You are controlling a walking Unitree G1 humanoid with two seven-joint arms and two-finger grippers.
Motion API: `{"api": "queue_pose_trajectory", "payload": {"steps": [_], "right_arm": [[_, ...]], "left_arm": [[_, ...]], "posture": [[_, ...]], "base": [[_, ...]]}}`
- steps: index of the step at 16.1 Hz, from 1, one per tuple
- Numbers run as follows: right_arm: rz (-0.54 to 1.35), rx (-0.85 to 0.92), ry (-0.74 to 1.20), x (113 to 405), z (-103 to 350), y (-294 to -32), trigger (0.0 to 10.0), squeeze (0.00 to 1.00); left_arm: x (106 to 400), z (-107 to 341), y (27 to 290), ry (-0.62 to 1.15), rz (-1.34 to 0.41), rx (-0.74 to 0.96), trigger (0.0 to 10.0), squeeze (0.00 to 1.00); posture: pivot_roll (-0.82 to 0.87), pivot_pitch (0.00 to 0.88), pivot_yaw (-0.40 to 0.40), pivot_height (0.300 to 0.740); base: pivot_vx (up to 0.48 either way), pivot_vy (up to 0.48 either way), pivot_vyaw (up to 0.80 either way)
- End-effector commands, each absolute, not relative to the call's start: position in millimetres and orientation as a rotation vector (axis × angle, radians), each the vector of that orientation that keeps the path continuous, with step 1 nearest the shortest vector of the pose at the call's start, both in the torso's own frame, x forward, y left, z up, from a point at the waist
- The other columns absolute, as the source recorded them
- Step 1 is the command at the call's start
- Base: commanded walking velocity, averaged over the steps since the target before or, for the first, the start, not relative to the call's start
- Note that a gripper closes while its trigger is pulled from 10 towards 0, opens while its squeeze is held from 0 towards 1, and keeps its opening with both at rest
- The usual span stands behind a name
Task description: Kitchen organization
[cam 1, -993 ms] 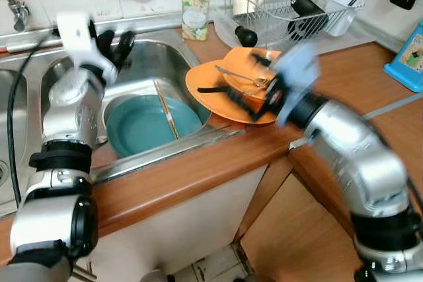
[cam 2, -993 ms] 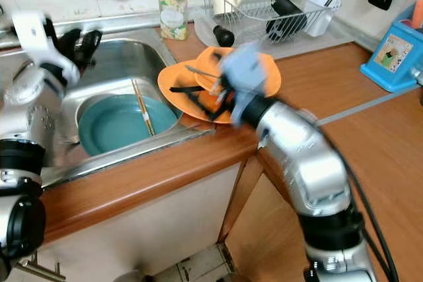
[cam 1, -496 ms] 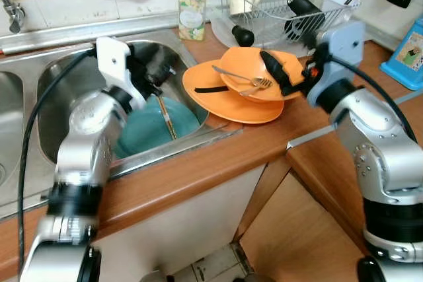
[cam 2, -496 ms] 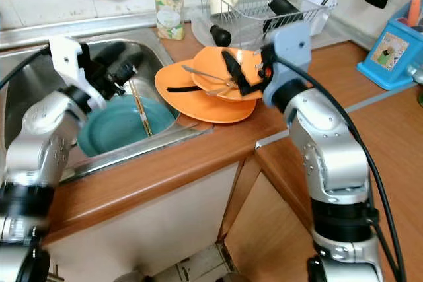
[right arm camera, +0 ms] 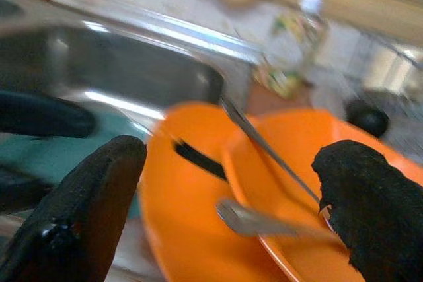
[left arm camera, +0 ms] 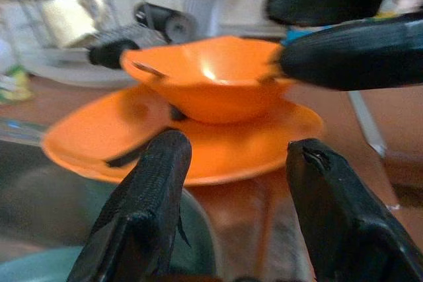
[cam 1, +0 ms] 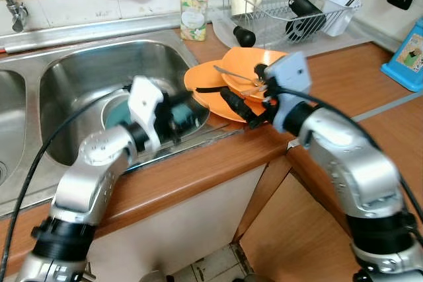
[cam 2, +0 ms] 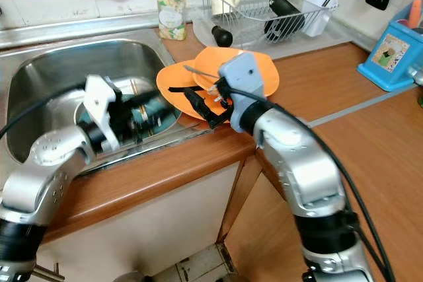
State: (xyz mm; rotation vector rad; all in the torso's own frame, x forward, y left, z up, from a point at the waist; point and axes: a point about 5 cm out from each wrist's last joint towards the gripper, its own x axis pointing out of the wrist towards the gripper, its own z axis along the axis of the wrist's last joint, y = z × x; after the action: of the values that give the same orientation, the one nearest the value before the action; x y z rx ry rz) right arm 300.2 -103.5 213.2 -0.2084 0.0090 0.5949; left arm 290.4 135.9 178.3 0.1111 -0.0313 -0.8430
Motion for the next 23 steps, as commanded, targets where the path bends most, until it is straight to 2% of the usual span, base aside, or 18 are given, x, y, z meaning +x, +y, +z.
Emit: {"api": "queue_pose_trajectory", "payload": {"steps": [1, 6, 14, 15, 16, 17, 21, 22, 23], "right_arm": [[0.526, -0.223, 0.017, 306, 213, -106, 10.0, 0.00], [0.314, -0.116, 0.030, 313, 214, -126, 10.0, 0.00], [0.220, -0.115, 0.066, 302, 208, -155, 10.0, 0.00], [0.211, -0.115, 0.068, 302, 207, -158, 7.4, 0.00], [0.206, -0.099, 0.068, 301, 207, -163, 1.4, 0.00], [0.221, -0.064, 0.065, 301, 208, -165, 0.0, 0.00], [0.357, -0.057, 0.081, 295, 207, -158, 0.0, 0.00], [0.366, -0.055, 0.083, 295, 206, -156, 1.9, 0.00], [0.380, -0.037, 0.054, 295, 211, -151, 7.5, 0.00]], "left_arm": [[287, 179, 132, -0.023, -0.872, 0.141, 10.0, 0.00], [286, 180, 128, -0.020, -0.878, 0.147, 10.0, 0.00], [286, 184, 126, -0.033, -0.884, 0.132, 10.0, 0.00], [286, 183, 126, -0.032, -0.887, 0.131, 10.0, 0.00], [285, 183, 124, -0.033, -0.894, 0.127, 10.0, 0.00], [285, 184, 123, -0.038, -0.898, 0.118, 10.0, 0.00], [285, 185, 122, -0.043, -0.901, 0.109, 10.0, 0.00], [285, 186, 122, -0.043, -0.902, 0.107, 10.0, 0.00], [285, 186, 123, -0.043, -0.903, 0.105, 10.0, 0.00]], "posture": [[-0.18, 0.000, -0.044, 0.740], [-0.18, 0.000, -0.039, 0.740], [-0.20, 0.000, -0.027, 0.740], [-0.20, 0.000, -0.027, 0.740], [-0.20, 0.000, -0.027, 0.740], [-0.20, 0.000, -0.027, 0.740], [-0.20, 0.000, -0.025, 0.740], [-0.20, 0.000, -0.026, 0.740], [-0.20, 0.000, -0.027, 0.740]], "base": [[0.000, 0.000, 0.00], [0.000, 0.000, 0.00], [0.000, 0.000, 0.00], [0.000, 0.000, 0.00], [0.000, 0.000, 0.00], [0.000, 0.000, 0.00], [0.000, 0.000, 0.00], [0.000, 0.000, 0.00], [0.000, 0.000, 0.00]]}}
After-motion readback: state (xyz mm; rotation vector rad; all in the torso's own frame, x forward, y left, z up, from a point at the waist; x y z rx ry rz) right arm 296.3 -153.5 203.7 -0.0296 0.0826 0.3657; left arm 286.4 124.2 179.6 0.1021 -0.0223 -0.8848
